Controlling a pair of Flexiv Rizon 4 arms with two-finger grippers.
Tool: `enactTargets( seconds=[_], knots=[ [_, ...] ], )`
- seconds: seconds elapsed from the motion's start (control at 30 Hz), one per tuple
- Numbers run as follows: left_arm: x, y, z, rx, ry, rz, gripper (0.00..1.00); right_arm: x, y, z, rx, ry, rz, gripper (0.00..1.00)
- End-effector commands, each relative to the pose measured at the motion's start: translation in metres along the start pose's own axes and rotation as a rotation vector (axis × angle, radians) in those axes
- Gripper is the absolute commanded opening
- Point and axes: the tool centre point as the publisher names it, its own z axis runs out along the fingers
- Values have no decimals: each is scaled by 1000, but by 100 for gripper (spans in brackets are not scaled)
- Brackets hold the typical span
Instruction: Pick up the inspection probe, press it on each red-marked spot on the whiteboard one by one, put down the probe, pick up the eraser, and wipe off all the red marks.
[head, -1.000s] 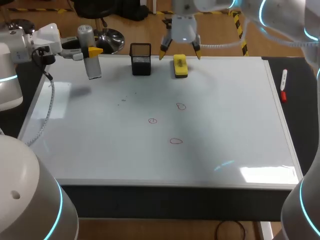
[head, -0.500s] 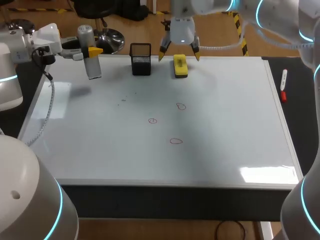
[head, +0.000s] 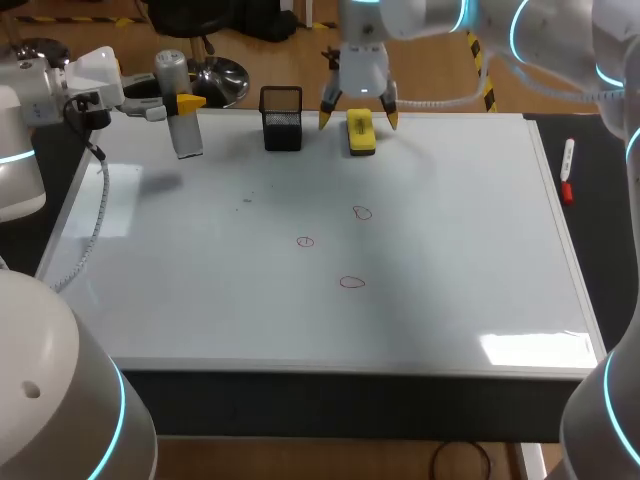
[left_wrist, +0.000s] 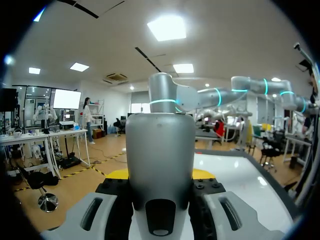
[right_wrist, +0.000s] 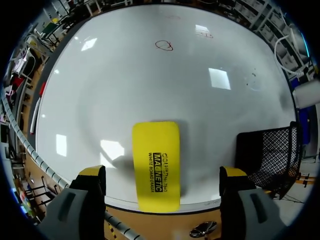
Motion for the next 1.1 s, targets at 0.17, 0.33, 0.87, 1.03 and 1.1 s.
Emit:
enactTargets(
  seconds=[0.17, 0.33, 0.87, 1.03, 1.1],
  knots=[
    [1, -1, 0, 1, -4, 2, 0, 1, -2, 6, -7, -3, 4, 92],
    [1, -1, 0, 1, -4, 2, 0, 0, -2, 8, -11, 2, 12, 37],
    [1, -1, 0, 1, -4, 2, 0, 1, 8, -5, -1, 23, 57, 0],
    [1, -1, 0, 1, -4, 2, 0, 3, 17, -20, 14, 35, 107, 0],
    [1, -1, 0, 1, -4, 2, 0, 4, 22, -28, 27, 33, 129, 0]
  ],
)
